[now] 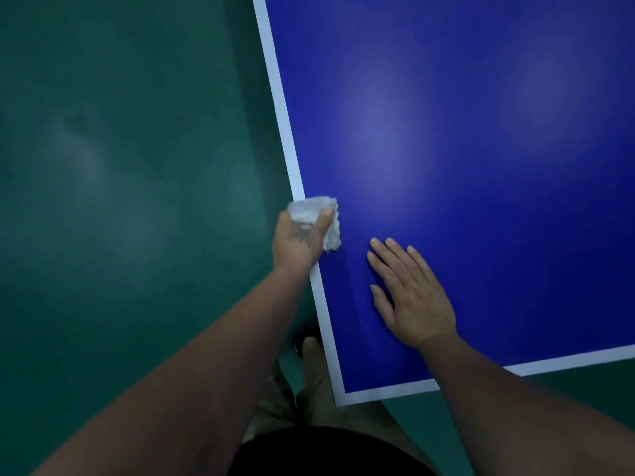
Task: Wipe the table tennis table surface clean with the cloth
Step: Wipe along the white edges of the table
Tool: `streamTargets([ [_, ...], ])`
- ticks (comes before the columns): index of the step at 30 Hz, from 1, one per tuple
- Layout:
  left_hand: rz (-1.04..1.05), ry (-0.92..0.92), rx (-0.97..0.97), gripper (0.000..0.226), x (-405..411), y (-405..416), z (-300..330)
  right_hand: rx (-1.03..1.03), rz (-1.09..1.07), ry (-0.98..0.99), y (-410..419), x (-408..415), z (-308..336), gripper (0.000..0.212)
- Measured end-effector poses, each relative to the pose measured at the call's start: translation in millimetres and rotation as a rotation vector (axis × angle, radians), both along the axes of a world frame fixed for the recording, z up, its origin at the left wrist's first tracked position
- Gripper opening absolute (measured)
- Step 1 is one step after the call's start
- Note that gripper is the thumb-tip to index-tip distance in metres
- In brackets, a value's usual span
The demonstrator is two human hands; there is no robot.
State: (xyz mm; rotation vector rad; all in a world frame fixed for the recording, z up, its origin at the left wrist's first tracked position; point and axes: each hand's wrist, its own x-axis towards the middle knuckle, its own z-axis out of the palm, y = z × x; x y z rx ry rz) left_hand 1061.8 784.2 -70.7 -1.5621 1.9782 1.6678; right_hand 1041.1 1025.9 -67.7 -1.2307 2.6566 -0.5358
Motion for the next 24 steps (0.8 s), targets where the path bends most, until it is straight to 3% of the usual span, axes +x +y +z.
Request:
streamTargets([
  [6,-0.037,-0.12,-0.035,0.06,34,48,32,0.01,-0.008,-0.002,0,-1,1,0.053],
  [10,-0.088,-0.17,-0.034,0.061,20,45,35,0.01,-0.006,0.002,-1,-1,2,0.053],
  [20,0.013,-0.019,0.049,0.068,-53,-9,19,0.051,-0.032,0.002,-7,1,12,0.051],
  [24,-0.001,-0.02,0.04,0.068,-87,-37,14,0.024,-0.152,0.001,-33,-7,19,0.043],
])
